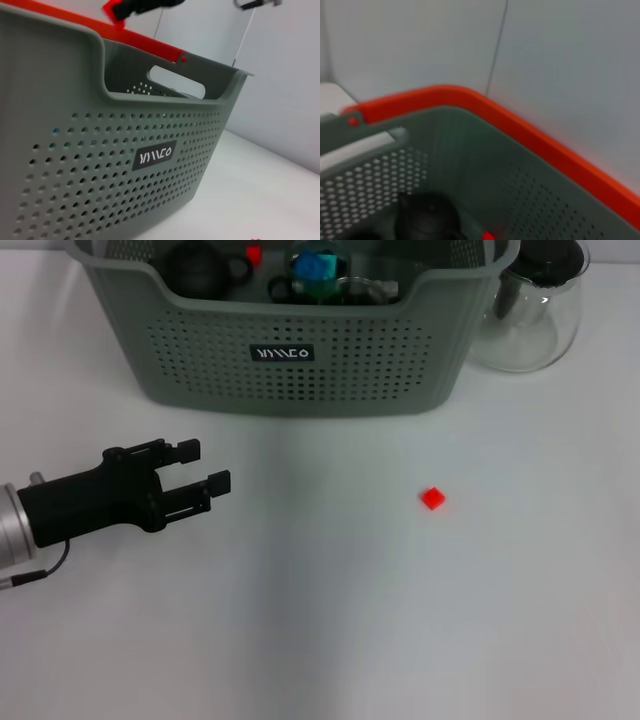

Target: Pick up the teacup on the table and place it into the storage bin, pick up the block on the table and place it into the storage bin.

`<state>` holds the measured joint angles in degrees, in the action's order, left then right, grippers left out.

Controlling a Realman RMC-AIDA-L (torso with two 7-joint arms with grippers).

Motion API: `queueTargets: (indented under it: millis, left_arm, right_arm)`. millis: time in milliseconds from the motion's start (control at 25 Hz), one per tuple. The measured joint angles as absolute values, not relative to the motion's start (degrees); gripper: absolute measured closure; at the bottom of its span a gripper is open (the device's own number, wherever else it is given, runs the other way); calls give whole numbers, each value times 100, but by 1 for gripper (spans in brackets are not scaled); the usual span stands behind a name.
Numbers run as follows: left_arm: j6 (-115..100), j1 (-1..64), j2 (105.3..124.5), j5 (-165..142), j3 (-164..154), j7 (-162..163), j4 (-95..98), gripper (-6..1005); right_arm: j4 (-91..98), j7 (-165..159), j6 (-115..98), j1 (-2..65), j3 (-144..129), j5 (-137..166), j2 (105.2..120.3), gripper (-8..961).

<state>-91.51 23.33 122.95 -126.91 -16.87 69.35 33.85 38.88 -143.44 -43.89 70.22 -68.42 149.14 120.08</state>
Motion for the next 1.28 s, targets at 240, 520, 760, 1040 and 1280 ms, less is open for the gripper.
queueTargets:
  millis: [240,520,760,1040,1280]
  left_arm:
    - [-9129,2345,12297,-12691,-1687,6935,3383,337]
    - [-9105,2347,12304,-12691,-1688,6925,3324,337]
    - [-9104,2301,12305,-12691,-1681,6911,3321,338]
    - [-9107,2276,12305,-12691,-1649,6900,3321,338]
    - [-9032,2300,12304,-12691,-1608,6886,3323,338]
  right_arm:
    - [3275,-14342,-3896,7269,-6856,15001,12010,747]
    - [3332,-14381,-4067,7191,-6872,15026,12004,747]
    - [3789,-14401,-4124,6942,-6838,15018,12010,519]
    - [7633,-14290,-6886,5169,-6931,14299,12013,393]
    - [10254,-13613,-9490,3504,-6599,13228,11945,360]
